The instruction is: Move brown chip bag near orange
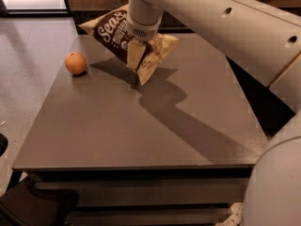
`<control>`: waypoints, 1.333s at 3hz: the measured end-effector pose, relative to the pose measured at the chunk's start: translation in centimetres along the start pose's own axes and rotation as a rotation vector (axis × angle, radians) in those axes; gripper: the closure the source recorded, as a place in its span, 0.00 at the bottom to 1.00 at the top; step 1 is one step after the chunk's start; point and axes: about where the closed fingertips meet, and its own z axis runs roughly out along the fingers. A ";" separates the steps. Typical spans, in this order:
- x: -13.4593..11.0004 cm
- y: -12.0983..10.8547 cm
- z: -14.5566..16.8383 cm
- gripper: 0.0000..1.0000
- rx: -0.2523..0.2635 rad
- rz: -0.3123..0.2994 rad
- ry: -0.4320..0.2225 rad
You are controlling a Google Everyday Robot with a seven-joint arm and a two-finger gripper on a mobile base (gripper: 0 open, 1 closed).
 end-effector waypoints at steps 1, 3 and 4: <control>0.0 0.1 0.1 0.44 -0.002 -0.001 0.001; 0.0 0.2 0.4 0.00 -0.007 -0.003 0.004; 0.0 0.2 0.4 0.00 -0.007 -0.003 0.004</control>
Offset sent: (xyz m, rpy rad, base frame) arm -0.0002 0.0001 -0.0010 -0.0015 0.0017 0.0010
